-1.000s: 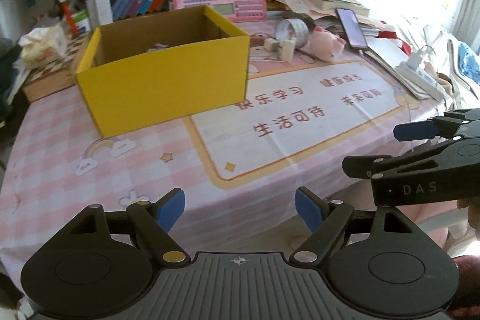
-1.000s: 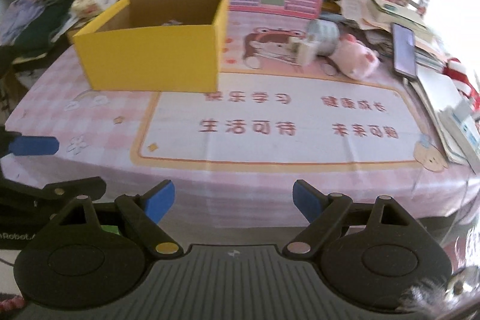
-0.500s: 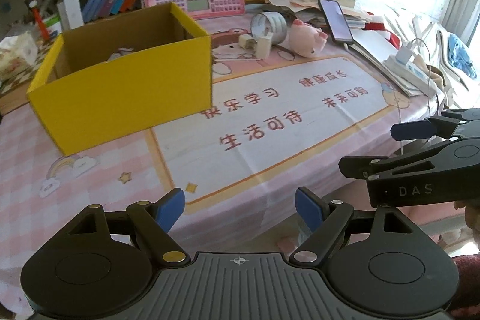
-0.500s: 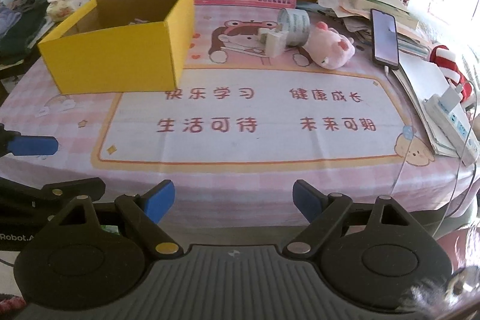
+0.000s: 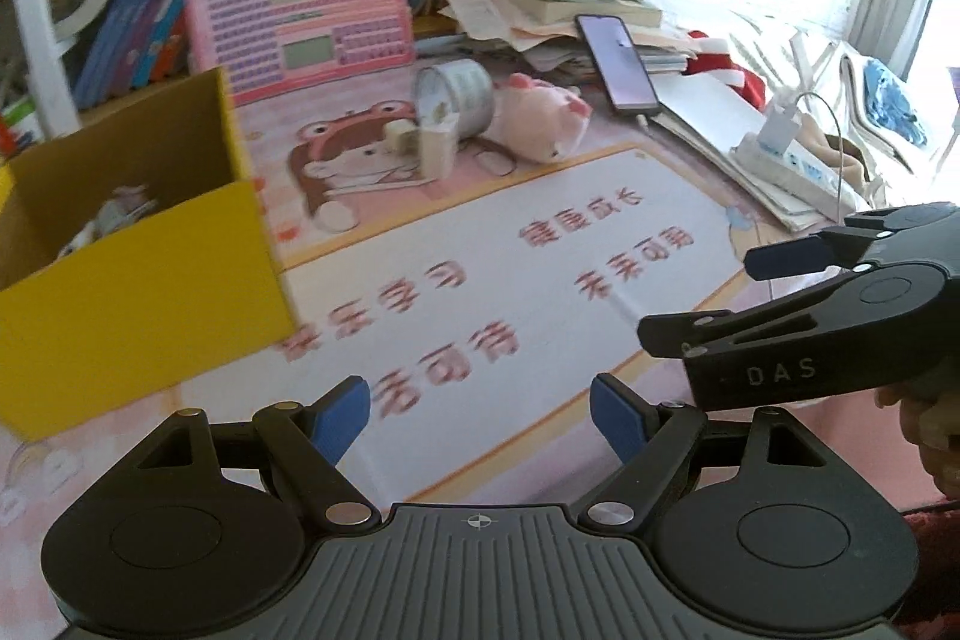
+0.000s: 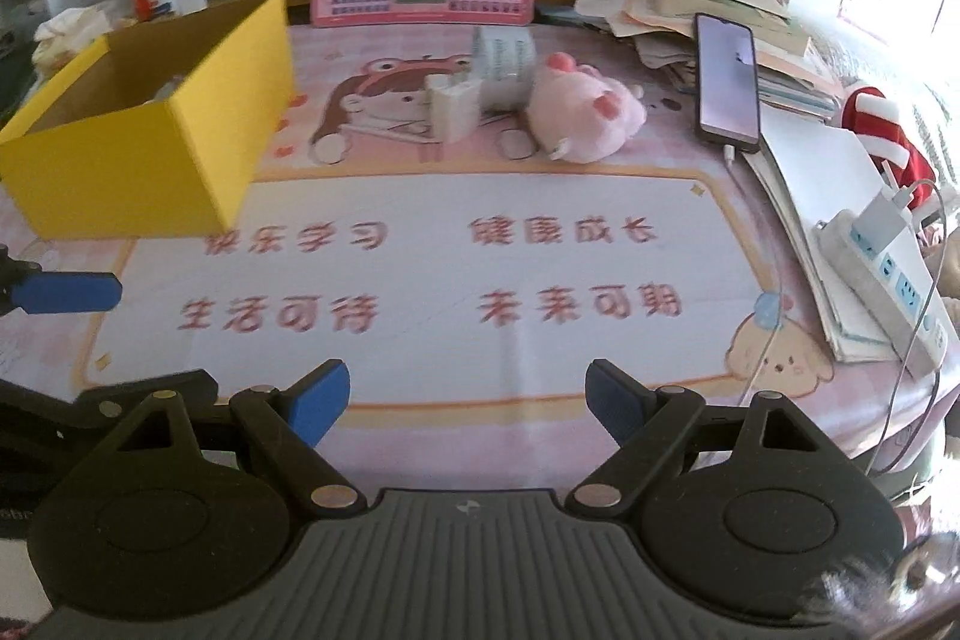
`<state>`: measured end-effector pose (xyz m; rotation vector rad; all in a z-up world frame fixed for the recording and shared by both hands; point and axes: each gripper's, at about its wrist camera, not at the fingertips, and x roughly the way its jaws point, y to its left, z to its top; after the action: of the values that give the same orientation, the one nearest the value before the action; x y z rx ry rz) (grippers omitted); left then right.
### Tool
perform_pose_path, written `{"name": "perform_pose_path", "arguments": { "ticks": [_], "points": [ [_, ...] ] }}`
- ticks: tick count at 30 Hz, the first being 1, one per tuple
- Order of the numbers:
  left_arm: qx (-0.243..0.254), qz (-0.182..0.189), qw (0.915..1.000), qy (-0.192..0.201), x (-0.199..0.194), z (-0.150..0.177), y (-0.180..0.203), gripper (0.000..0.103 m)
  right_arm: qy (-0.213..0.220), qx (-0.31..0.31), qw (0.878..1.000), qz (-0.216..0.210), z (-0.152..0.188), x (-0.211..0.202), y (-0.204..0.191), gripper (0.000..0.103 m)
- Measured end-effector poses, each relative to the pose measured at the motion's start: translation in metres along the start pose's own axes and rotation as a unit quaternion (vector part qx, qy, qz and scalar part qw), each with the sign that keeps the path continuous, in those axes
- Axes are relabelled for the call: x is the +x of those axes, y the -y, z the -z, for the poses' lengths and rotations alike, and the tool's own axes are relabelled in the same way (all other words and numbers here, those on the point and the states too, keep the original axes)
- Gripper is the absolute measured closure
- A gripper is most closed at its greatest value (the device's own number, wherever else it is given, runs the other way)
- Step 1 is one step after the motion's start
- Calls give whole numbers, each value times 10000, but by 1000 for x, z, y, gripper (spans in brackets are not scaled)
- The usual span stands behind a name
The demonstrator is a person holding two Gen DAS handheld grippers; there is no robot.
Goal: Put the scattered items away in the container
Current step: 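Move both grippers toward the plush pig and white charger, then close the left gripper on the white charger while the right gripper grasps the plush pig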
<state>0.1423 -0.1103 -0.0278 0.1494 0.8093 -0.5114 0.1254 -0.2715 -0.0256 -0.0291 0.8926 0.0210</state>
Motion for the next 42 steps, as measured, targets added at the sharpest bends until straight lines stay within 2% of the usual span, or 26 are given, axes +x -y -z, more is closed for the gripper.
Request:
{"name": "perform_pose_path", "arguments": {
  "ticks": [5,16,27,34,42],
  "points": [
    [84,40,9999,103,26,-27,19,20,7,226,9997,-93,-15,20,36,18],
    [28,-464,9989,111,87,-83,33,22,89,605,9979,-211,-60,74,103,18],
    [-153,-912,9957,55,147,-128,16,30,193,724,9958,-516,-109,124,121,18],
    [-349,-1154,9927,22,177,-147,4,46,172,909,9935,-669,-133,154,123,17],
    [-416,-1217,9917,23,201,-159,-6,49,-30,1173,9910,-645,-151,184,128,12]
  ]
}}
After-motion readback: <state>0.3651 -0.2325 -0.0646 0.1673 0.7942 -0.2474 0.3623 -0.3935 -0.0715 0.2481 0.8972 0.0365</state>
